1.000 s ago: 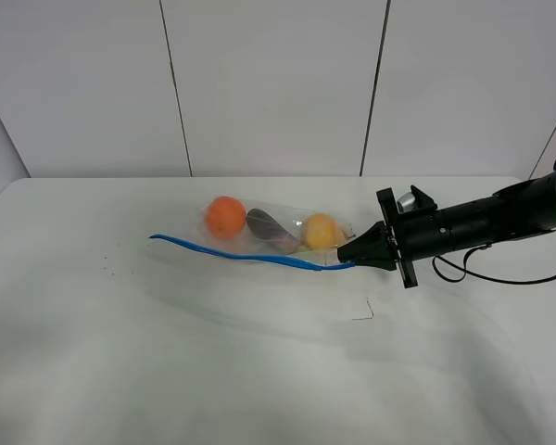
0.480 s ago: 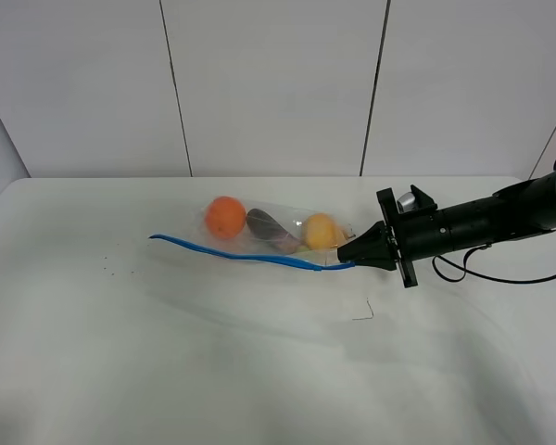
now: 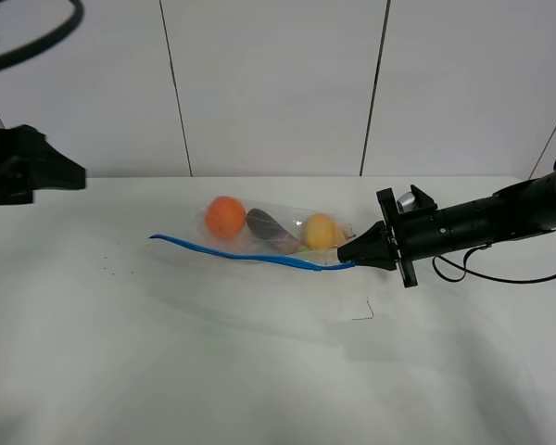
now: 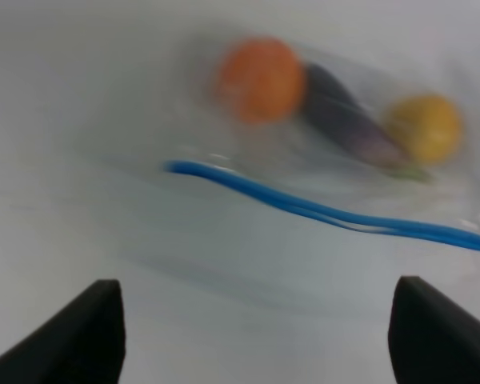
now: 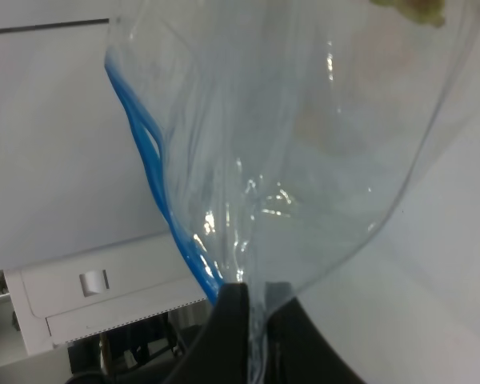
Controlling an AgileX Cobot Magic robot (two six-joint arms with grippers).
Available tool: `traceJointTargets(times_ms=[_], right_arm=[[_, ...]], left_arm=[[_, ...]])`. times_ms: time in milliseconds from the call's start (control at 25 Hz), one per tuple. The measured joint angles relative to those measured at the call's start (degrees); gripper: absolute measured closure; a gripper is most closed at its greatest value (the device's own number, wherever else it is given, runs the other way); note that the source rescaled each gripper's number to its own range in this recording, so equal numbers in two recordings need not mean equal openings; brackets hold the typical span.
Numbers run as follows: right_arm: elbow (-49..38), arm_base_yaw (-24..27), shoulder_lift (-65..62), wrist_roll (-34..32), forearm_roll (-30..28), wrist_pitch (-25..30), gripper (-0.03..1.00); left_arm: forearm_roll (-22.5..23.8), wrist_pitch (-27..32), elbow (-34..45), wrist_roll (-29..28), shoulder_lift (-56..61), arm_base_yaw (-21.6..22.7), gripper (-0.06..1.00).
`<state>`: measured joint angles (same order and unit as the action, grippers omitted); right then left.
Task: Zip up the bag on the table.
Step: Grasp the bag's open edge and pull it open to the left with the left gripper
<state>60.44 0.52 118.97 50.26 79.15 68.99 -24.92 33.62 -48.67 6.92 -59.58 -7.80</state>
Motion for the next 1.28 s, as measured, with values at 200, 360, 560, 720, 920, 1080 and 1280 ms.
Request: traceJointTargets(times_ms=[200,360,560,720,920,1080,1280], right_arm=[[0.00,0.00,0.00,0.00,0.00,0.00,0.97],[0.00,0.00,0.00,0.00,0.00,0.00,0.97],[0.00,0.00,0.00,0.00,0.00,0.00,0.97],[0.00,0.00,0.00,0.00,0.00,0.00,0.97],[0.00,0.00,0.00,0.00,1.49,0.00,0.97],[0.00,-0.09,0.00,-0.70,3.57,0.02,0.97],[0.00,-2.23,0.00,-1.12,5.87,0.02,0.97]], left_arm=[[-8.65,-10.24,4.51,-1.55,-6.65,-12.50,-0.05],[-14.87,-20.87,5.60,-5.41,-12.67,-22.51,-0.05],[-26.01,-32.24,5.65,-10.56,-21.27,-31.22,-0.05],[-36.69,-35.18,5.65,-14.63,-27.56,-34.72,-0.05],[-44.28,-35.52,5.10,-15.33,-32.48,-35.51,-0.05],[-47.55,-35.70,2.08,-15.38,-32.98,-35.51,-0.05],[-48.33,-36.97,-1.37,-18.31,-32.98,-35.51,-0.05]])
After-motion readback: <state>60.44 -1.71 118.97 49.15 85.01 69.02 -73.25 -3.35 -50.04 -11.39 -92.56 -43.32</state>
